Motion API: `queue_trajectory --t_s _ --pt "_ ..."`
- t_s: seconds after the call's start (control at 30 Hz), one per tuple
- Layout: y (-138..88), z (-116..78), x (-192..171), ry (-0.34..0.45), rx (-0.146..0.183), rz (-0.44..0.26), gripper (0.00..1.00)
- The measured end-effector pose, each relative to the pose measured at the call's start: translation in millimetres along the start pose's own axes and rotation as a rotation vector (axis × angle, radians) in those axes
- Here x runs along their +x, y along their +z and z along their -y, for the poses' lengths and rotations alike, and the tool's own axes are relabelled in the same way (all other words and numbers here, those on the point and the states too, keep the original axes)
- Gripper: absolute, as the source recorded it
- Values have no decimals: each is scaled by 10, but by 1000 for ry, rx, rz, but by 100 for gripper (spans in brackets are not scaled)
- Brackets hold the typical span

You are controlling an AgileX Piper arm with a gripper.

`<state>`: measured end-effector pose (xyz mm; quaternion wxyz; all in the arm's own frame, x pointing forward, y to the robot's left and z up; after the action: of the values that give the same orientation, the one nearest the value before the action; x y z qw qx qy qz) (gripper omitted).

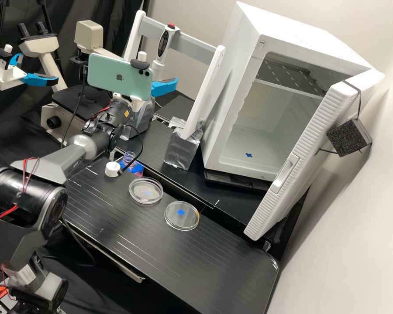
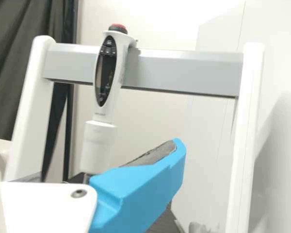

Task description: Use the pipette

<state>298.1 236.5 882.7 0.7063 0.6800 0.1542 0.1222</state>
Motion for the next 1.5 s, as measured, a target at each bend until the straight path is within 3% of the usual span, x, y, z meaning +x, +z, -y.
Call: queue_trajectory --t_s 0.1,0.13,0.57,0.97,1.03,1.33,1.5 --pt "-15 -26 89 -2 -13 10 100" --pt "-17 -35 108 -1 -24 16 0" --pt "-90 -52 405 -7 1 79 0" --pt "-98 -30 494 -22 -25 107 0" --pt "-94 -27 493 -25 -17 112 0" --pt "-112 -3 491 -33 -56 116 0" --pt "-97 -6 489 -30 -43 132 0"
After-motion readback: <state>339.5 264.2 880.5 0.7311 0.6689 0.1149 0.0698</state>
